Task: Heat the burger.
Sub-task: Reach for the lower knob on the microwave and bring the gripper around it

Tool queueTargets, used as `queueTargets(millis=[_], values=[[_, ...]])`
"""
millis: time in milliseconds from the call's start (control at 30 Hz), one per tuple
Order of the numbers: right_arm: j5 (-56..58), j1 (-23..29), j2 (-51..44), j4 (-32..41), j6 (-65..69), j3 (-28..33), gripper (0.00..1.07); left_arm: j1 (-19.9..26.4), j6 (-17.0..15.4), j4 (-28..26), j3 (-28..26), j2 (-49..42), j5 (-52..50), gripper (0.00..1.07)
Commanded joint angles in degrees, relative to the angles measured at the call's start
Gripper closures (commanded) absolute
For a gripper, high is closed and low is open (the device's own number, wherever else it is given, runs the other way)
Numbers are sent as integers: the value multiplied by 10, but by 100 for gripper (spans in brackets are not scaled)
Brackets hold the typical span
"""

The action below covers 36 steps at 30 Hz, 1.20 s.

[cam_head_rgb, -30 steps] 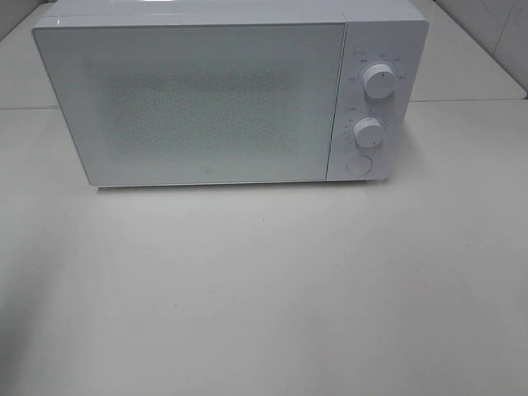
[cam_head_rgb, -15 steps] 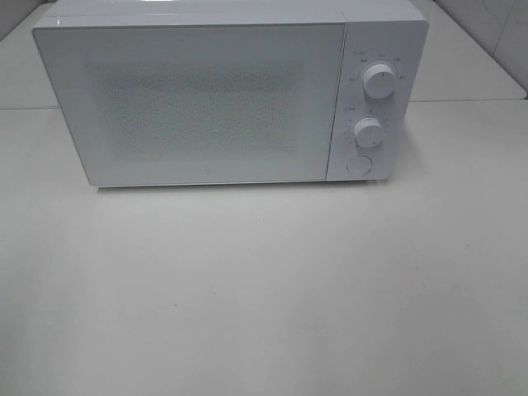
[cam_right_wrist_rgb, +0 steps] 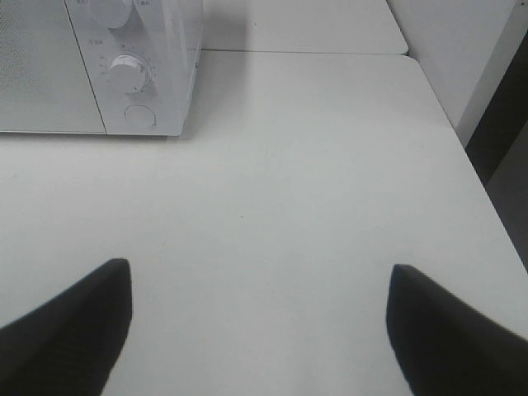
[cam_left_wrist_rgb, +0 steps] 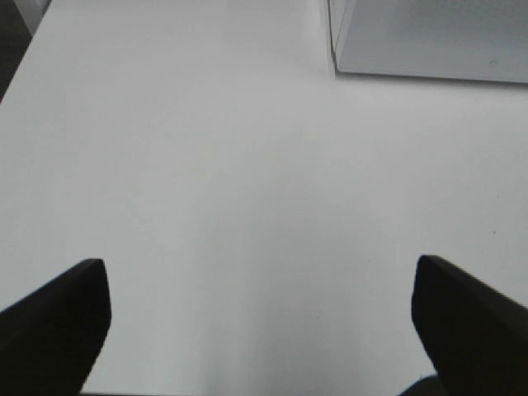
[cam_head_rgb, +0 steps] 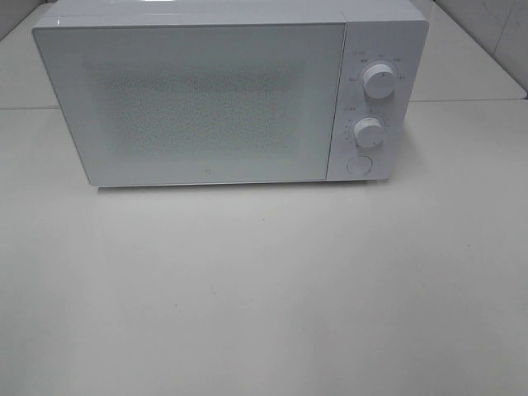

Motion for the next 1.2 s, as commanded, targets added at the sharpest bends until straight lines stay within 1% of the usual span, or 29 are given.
queueTargets(millis=[33,133,333,1200], values=[[-7,-2,-20,-2,-6,1,31,2,2,1,2,-37,-10,16],[-7,-2,-20,-2,-6,1,31,2,2,-3,2,-80,-10,16],[-7,-2,-20,-2,-6,1,31,2,2,-12,2,-76,-10,16],[-7,-2,-20,-2,-6,1,31,2,1,-11,2,-72,-11,16]])
